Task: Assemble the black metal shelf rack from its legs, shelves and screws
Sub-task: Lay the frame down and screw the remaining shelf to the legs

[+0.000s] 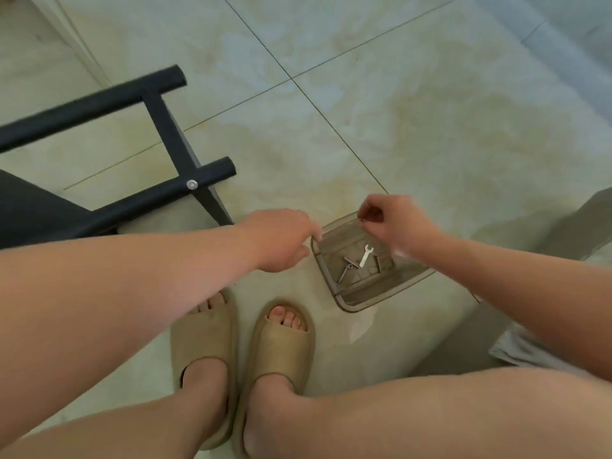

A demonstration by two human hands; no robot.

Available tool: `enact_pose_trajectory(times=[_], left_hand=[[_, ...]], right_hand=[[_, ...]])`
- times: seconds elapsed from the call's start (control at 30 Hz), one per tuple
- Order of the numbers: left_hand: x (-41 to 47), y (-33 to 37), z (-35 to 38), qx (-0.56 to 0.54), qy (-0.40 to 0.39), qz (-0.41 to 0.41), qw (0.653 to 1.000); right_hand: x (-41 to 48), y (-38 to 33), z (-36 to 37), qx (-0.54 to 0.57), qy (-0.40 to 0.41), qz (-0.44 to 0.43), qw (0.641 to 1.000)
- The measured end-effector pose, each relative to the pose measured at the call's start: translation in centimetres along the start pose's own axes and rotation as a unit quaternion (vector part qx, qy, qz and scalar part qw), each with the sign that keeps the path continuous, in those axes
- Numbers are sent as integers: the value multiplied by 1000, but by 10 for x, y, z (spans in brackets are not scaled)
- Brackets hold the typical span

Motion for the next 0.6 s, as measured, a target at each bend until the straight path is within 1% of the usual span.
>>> enact_pose_trajectory(times=[0.07, 0.1, 0.13, 0.17, 0.2, 0.27, 0.3, 0.33, 0.37, 0.43, 0.47, 0.5, 0.53, 0.6], left_hand=[[-15, -13, -31, -97, 6, -56, 994], [-24, -21, -43, -176, 8, -92, 980], [-35, -29, -53, -271, 7, -130, 954], [-48, -38, -61, -360, 9, -168, 918], [-61, -49, -69, -423, 21, -201, 884], [-85, -77, -86, -492, 59, -246, 833], [-97, -91, -91, -529, 75, -259, 804], [-109, -106, -92, -577, 88, -271, 766], [-119, -118, -90, -628, 96, -280, 720], [-133, -132, -81, -721, 76, -272, 632], [-136, -134, -76, -755, 53, -260, 600], [-137, -137, -72, -775, 35, -250, 579], [-137, -140, -70, -788, 25, -242, 566], [-137, -148, -69, -802, 20, -230, 551]], right_hand=[[1, -33, -25, 36, 36, -1, 999], [3, -53, -35, 57, 51, -9, 997], [4, -74, -45, 77, 66, -16, 995], [6, -96, -55, 95, 83, -23, 992], [8, -117, -64, 110, 99, -31, 988], [11, -160, -76, 134, 123, -48, 982], [14, -181, -77, 142, 127, -61, 980], [16, -202, -76, 147, 125, -77, 978], [19, -222, -73, 148, 120, -96, 977], [25, -256, -62, 142, 103, -132, 976], [28, -270, -54, 139, 92, -145, 975], [32, -283, -46, 135, 83, -155, 975], [36, -292, -38, 131, 75, -163, 975], [43, -305, -20, 117, 54, -176, 976]])
Point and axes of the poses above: each hand's wrist, its own x-axis towards the middle knuckle, its own z-axis out of the palm, y = z × x, the point moved 9 cm from there along x, towards the middle knuckle, and after that the axes turned 7 degrees about -z, right-handed, at the moved point
